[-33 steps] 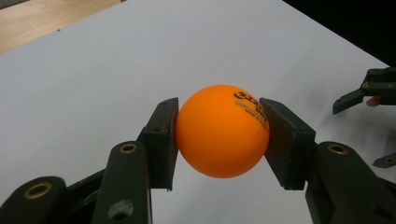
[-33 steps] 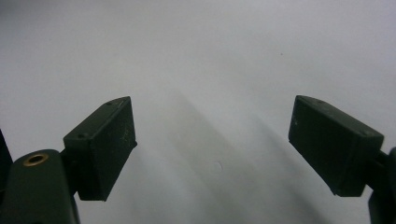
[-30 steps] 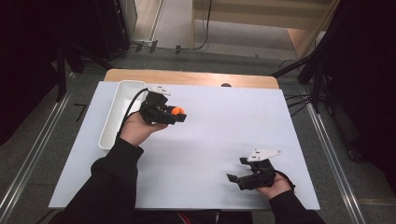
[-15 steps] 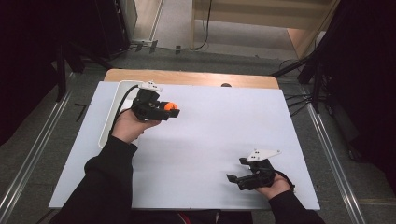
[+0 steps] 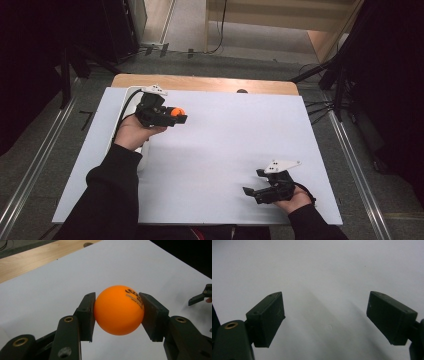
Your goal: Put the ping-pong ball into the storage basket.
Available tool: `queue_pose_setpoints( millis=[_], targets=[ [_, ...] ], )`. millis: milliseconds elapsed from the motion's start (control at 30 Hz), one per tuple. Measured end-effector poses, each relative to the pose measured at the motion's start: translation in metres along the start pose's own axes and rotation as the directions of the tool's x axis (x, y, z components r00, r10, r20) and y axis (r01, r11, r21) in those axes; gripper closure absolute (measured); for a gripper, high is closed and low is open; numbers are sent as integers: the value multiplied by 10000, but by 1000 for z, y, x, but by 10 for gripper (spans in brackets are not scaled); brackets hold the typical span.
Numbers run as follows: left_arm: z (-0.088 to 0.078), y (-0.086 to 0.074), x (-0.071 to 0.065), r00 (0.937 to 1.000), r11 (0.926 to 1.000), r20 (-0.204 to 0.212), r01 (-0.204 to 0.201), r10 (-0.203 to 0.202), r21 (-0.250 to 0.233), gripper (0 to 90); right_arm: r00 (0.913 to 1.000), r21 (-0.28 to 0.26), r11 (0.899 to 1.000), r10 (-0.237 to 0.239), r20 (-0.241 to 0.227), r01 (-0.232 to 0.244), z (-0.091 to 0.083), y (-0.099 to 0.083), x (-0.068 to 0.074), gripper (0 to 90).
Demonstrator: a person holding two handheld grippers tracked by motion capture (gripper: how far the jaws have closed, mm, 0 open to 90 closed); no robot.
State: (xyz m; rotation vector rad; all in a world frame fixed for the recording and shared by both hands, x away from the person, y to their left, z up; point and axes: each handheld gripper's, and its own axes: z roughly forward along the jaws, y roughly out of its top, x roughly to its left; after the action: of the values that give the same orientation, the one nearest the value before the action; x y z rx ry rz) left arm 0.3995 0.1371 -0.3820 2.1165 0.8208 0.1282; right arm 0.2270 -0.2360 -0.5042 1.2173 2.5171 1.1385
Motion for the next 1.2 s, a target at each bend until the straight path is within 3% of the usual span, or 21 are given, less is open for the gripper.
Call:
queue_pose_setpoints(
  millis=[167, 300, 1200],
  targets=[
    [-4, -1, 6, 9999, 9999, -47, 113, -113, -72, 506, 10000, 15, 10000, 17, -7, -17, 0, 0, 0, 137],
    [-9, -1, 10, 9993, 9999, -360, 64, -68, -114, 506, 10000, 11, 10000, 10, -3, -10, 0, 0, 0, 137],
    [-27, -8, 30, 9952, 9985, -867, 429, -457, -348, 506, 10000, 42, 10000, -51, -80, 51, 1, 2, 0, 137]
  ],
)
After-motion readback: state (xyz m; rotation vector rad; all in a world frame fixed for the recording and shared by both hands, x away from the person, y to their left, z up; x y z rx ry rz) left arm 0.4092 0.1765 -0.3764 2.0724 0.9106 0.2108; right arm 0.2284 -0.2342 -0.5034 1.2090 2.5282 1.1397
